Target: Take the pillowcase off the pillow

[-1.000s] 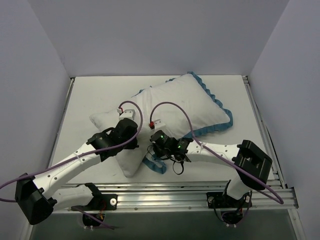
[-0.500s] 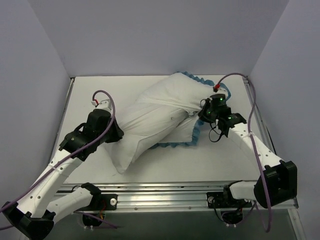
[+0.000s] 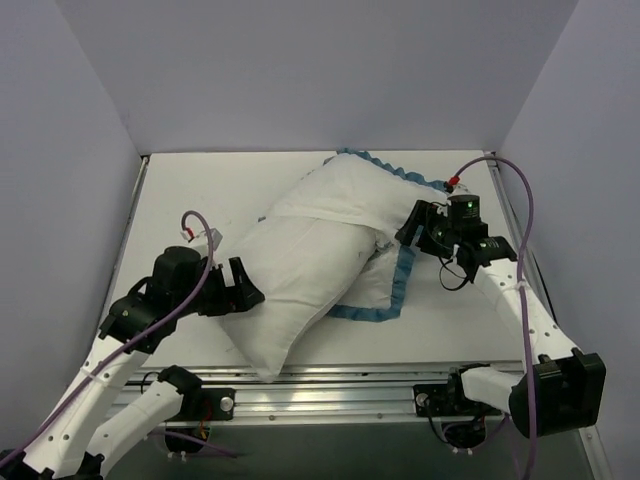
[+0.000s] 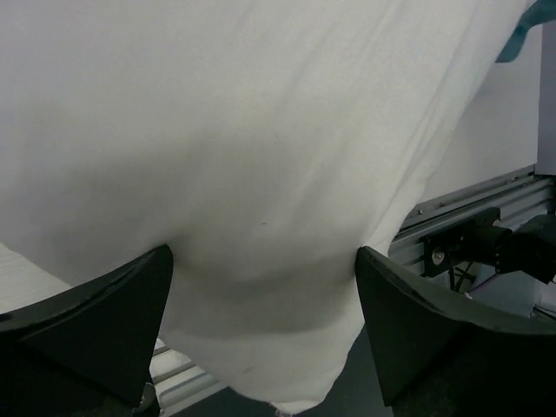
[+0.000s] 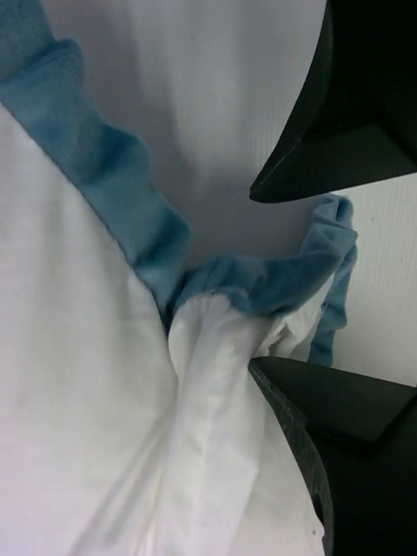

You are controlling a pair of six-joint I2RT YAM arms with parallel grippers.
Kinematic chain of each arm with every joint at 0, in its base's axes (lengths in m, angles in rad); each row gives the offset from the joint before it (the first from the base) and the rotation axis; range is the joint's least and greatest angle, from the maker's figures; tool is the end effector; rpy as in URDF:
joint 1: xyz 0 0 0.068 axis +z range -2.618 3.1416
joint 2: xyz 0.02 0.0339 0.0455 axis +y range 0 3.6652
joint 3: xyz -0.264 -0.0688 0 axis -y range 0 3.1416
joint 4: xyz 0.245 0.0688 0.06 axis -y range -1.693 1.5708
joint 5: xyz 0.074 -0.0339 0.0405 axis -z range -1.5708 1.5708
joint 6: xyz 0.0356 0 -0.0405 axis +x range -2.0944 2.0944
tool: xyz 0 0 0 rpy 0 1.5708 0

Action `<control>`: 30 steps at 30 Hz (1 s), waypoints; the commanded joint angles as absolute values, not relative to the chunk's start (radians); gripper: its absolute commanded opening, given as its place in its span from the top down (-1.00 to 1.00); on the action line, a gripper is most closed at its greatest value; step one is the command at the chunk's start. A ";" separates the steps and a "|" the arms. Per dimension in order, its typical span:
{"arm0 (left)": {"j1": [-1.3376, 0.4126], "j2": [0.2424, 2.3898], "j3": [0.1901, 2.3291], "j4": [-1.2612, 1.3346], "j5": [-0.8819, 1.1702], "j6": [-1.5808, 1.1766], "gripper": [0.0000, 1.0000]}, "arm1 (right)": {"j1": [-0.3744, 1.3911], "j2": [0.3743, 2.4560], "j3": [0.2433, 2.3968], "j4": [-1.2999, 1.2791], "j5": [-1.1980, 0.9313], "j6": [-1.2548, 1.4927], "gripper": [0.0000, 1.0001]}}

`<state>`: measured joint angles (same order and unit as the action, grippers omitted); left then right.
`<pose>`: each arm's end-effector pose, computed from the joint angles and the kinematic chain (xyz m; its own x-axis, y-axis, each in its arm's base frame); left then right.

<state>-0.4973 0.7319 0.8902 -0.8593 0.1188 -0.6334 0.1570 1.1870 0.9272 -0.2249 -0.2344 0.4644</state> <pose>0.1207 -0.0703 0.3173 -0.7844 -0.2429 -0.5707 0.1104 0.8507 -0.5139 0.2648 0.0503 0.3027 -0.5705 0.3508 -0.7426 -0.1113 0.8628 0.4931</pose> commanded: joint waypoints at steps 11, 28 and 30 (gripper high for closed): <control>-0.394 1.277 1.440 -0.830 0.188 -0.426 -0.88 | 0.319 1.068 1.060 -0.261 -0.273 0.342 -0.64; -0.331 1.736 1.437 -0.614 0.515 -0.443 -0.30 | 0.454 1.169 1.045 -0.156 -0.253 0.325 -0.70; -0.331 1.721 1.439 -0.598 0.525 -0.445 0.52 | 0.477 1.192 1.074 -0.158 -0.241 0.319 -0.70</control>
<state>-0.3256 1.7325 1.4441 -0.7029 0.4320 -0.4427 0.4496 1.1629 1.0378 -0.1978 -0.2653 0.3347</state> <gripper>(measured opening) 0.334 0.850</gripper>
